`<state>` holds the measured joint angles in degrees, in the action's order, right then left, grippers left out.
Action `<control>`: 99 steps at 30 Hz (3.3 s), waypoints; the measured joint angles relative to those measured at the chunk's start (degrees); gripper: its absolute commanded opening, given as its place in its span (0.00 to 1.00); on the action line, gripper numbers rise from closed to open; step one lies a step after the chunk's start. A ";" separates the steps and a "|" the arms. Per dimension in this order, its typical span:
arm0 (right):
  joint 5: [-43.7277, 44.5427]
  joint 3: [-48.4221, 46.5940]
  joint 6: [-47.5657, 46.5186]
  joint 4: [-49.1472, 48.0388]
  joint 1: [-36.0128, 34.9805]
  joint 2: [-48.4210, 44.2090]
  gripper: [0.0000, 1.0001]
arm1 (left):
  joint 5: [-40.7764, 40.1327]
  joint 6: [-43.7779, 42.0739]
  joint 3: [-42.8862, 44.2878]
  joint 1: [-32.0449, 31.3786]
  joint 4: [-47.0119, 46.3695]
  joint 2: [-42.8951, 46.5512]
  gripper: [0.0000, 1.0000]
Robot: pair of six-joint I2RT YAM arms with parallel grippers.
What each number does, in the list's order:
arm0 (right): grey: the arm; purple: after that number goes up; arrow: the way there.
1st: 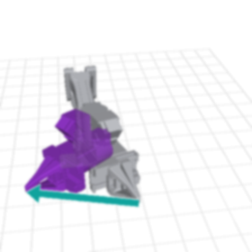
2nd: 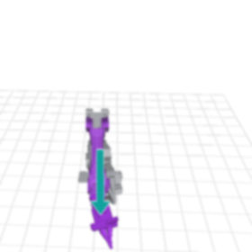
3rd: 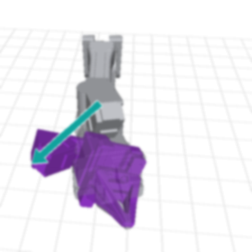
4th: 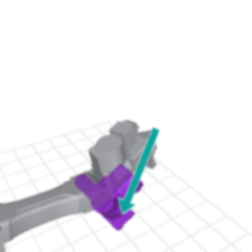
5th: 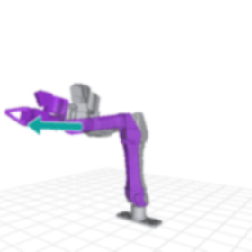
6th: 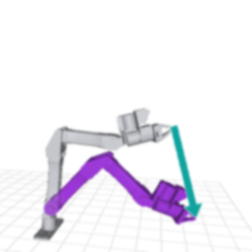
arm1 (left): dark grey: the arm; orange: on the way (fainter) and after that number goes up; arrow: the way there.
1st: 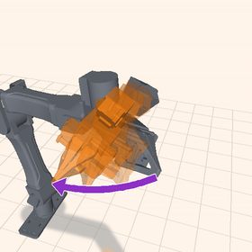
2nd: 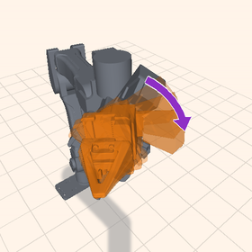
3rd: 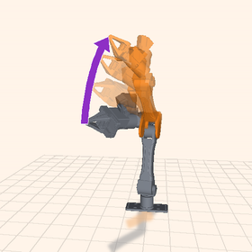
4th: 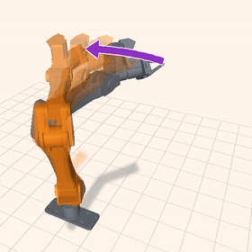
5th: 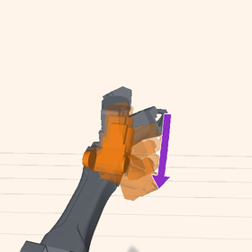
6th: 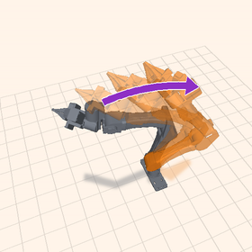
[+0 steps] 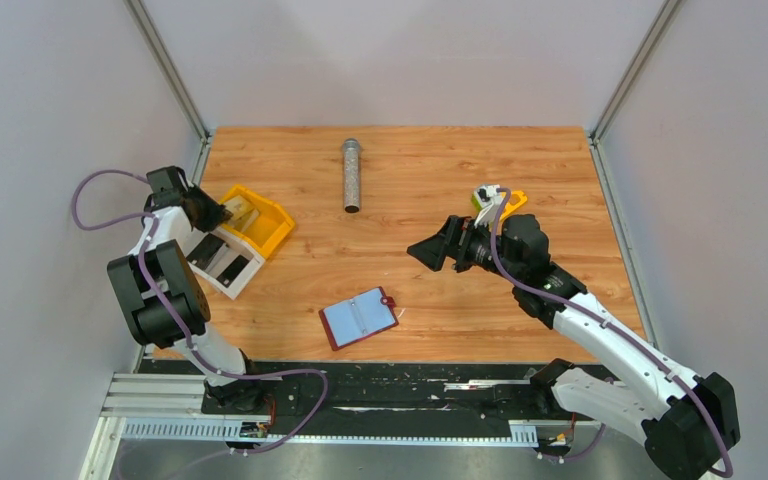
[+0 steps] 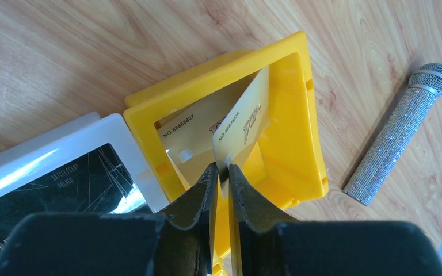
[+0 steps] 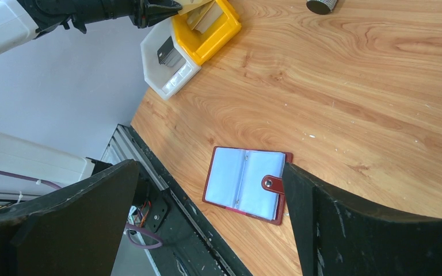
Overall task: Take the credit cards out of the card holder
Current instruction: Place the credit card in the storage box, then adjust the credit card in the storage box.
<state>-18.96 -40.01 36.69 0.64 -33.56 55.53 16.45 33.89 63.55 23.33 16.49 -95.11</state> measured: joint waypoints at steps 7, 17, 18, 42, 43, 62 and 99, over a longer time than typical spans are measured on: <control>0.07 0.00 0.00 0.00 0.00 0.00 1.00 | -0.46 -0.24 1.07 0.00 0.72 -0.61 0.21; 0.46 0.00 0.00 0.00 0.02 0.00 1.00 | -0.87 -0.79 1.57 0.02 1.11 -1.11 0.25; 0.46 0.00 0.00 0.00 0.02 0.00 1.00 | -0.96 -0.83 1.62 0.02 1.27 -1.11 0.26; 0.50 0.00 0.02 0.00 0.35 0.70 1.00 | -1.29 -1.46 4.63 0.00 4.31 -1.36 0.23; 0.50 0.00 0.02 0.00 0.35 0.70 1.00 | -0.83 -1.53 4.74 0.00 4.28 -1.36 0.20; 0.35 0.00 0.28 -0.24 0.39 3.78 1.00 | -5.27 -11.10 8.04 -10.32 6.08 -1.90 0.00; 0.26 0.00 0.22 -0.46 1.03 3.98 1.00 | -17.14 -12.98 9.97 -13.22 7.85 -12.37 0.00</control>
<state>-18.70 -40.01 36.91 0.19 -32.53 59.51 -0.69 20.91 73.52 10.11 24.34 -107.48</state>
